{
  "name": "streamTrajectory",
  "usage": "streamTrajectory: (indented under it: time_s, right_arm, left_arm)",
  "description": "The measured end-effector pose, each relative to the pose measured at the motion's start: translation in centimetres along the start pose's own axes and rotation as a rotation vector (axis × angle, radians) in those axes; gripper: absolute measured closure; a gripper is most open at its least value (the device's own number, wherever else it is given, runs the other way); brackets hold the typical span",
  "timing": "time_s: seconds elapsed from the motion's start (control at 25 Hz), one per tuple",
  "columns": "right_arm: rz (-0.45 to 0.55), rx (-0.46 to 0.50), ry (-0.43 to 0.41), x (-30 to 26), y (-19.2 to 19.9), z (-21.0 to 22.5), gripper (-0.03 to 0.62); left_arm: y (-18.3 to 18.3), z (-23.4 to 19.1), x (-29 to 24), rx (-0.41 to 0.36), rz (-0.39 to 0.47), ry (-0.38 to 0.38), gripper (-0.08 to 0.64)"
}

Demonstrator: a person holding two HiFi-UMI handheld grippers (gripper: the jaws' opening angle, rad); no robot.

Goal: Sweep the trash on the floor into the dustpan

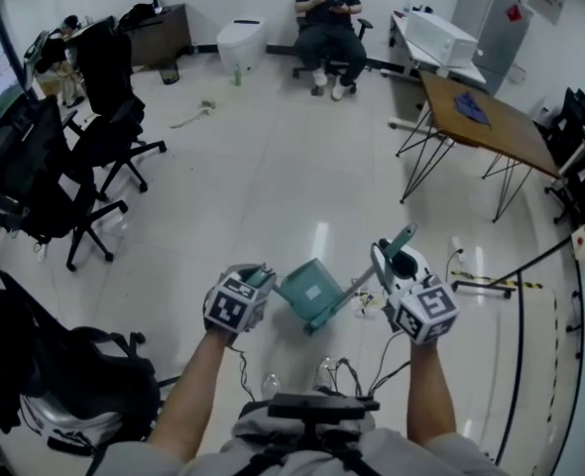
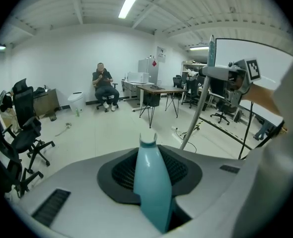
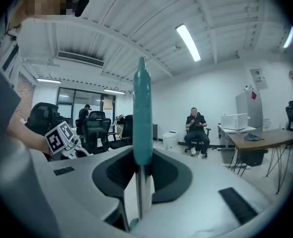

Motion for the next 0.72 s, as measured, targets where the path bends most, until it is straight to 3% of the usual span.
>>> streamTrajectory:
  time_s: [0.72]
  right_arm:
    - [-0.038, 0.023, 0.107, 2.4, 0.3, 2.0, 0.515]
  left_arm:
    - [-2.5, 1.2, -1.2, -0.101, -0.024, 0.031, 0.456]
Point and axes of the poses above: the fingertips, and each gripper's own axes: x backward along the fingers, z to its right, y out of its underside, the point moved 7 cm from there along x, backward along the fingers, and after that the axes turned 12 degrees about x, right-handed, at the moved point
